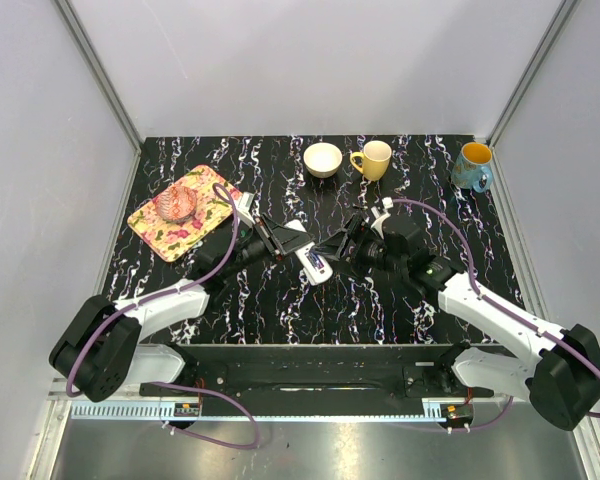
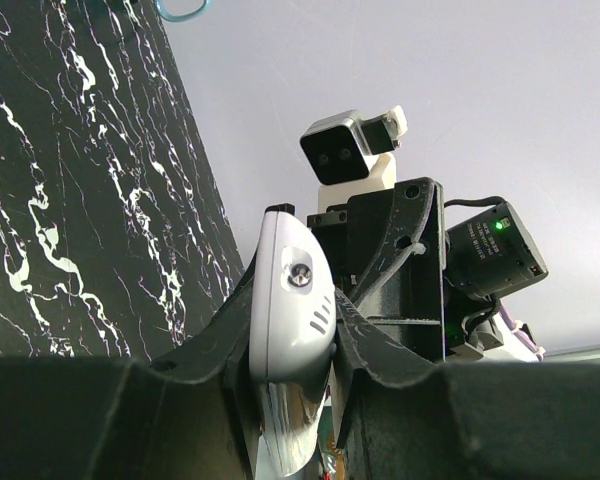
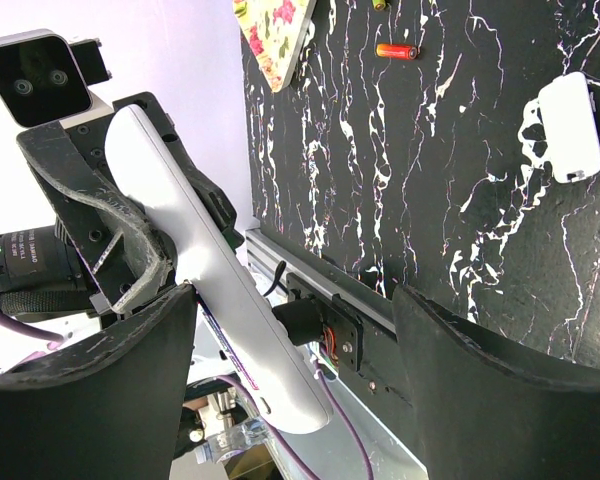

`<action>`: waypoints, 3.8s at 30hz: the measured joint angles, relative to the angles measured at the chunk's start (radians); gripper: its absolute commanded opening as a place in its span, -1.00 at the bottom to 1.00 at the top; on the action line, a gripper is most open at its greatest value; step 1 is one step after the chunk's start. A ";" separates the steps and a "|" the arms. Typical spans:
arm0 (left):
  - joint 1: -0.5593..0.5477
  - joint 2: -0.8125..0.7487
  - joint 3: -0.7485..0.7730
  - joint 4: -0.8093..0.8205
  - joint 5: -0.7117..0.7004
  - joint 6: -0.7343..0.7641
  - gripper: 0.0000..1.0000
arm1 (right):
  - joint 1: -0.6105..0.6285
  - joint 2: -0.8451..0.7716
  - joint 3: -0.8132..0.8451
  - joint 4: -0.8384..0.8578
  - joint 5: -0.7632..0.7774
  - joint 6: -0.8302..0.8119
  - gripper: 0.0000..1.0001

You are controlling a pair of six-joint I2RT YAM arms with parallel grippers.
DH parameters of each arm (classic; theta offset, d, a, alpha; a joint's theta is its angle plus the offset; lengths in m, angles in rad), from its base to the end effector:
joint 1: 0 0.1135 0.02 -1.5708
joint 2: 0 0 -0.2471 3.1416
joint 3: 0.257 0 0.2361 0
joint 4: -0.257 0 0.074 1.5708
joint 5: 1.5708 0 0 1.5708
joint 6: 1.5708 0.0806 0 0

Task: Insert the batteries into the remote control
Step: Load the battery into the remote control.

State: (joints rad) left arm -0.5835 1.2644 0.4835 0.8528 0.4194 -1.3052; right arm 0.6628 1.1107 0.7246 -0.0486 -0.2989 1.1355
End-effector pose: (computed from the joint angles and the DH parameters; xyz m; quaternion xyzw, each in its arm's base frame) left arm 0.2299 -0.1911 0.2416 -0.0927 0.6772 -0.6632 0.3049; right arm 0.2072 0.1919 0.2409 0.1173 0.8291 0.4945 0.2328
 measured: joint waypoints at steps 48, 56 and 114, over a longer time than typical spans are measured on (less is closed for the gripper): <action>-0.002 0.011 -0.002 0.017 0.003 0.021 -1.00 | 0.000 0.045 0.130 -0.177 0.002 -0.073 0.82; -0.026 0.036 -0.002 0.017 -0.014 0.032 -1.00 | 0.000 0.053 0.141 -0.232 0.001 -0.092 0.83; -0.024 0.241 0.029 0.346 0.165 -0.195 -1.00 | -0.011 -0.010 0.227 -0.318 -0.141 -0.511 0.40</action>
State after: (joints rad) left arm -0.6075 1.5055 0.5125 1.1988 0.5846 -1.4998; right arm 0.6521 1.1004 0.9516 -0.3664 -0.4400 0.6247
